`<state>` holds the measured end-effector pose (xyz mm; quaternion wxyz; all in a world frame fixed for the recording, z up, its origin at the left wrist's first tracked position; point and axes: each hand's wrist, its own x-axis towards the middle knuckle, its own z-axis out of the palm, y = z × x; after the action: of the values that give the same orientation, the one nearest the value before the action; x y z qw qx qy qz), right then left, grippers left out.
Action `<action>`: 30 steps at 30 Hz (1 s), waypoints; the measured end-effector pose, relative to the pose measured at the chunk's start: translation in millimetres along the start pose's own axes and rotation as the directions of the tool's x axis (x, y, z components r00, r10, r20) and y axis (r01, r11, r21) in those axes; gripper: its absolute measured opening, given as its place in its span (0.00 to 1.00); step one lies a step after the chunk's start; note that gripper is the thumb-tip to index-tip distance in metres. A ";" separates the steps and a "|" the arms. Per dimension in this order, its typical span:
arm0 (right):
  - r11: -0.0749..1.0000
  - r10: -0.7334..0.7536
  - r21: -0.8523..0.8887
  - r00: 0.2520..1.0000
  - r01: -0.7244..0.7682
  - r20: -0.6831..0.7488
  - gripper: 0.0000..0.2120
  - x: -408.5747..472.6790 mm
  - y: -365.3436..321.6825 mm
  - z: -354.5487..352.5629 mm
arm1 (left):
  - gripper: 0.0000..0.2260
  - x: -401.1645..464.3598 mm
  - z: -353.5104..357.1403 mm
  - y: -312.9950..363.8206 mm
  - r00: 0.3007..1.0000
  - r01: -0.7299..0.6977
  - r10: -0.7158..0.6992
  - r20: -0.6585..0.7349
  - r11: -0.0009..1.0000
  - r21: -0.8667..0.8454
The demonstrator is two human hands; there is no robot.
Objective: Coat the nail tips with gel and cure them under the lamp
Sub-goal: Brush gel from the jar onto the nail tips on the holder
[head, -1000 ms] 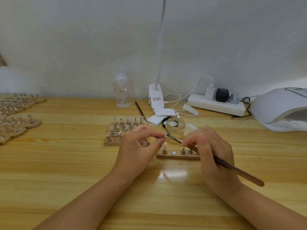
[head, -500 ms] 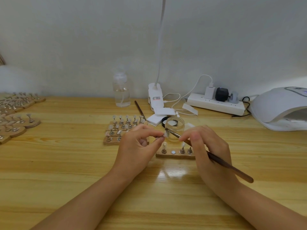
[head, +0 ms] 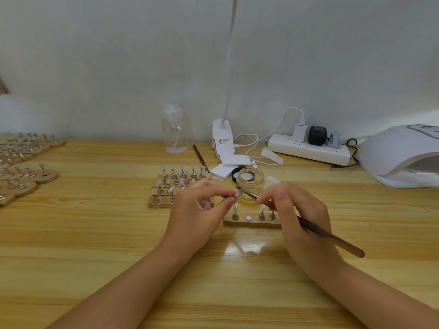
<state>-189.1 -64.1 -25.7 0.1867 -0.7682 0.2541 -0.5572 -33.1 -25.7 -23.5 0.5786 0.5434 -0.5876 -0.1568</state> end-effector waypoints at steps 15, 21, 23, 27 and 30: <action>0.993 0.067 0.101 0.998 -0.066 0.000 0.18 -1.5 1.9 -1.4 | 0.08 0.6 -0.5 -1.5 1.000 0.007 -0.007 0.017 1.000 0.007; 0.999 0.038 0.039 0.999 -0.037 -0.028 0.17 -0.6 2.3 -1.5 | 0.09 0.2 -0.6 -0.7 1.000 0.010 -0.010 0.016 1.000 0.017; 0.998 0.069 0.015 0.998 -0.069 -0.003 0.18 -0.1 2.5 -0.2 | 0.09 0.3 -0.8 -0.3 1.000 0.012 -0.013 0.012 1.000 0.024; 0.999 0.026 0.030 1.000 -0.026 0.015 0.19 -1.1 1.4 -0.6 | 0.10 0.1 -0.9 0.7 1.000 0.019 -0.019 0.019 1.000 0.019; 0.997 0.028 0.076 1.000 -0.028 -0.005 0.18 -1.6 0.6 -3.2 | 0.10 0.2 -0.6 1.0 1.000 0.022 -0.022 0.018 1.000 0.017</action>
<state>-192.6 -63.7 -26.3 0.2227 -0.7552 0.2440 -0.5662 -33.0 -25.2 -22.4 0.5670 0.5533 -0.5880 -0.1632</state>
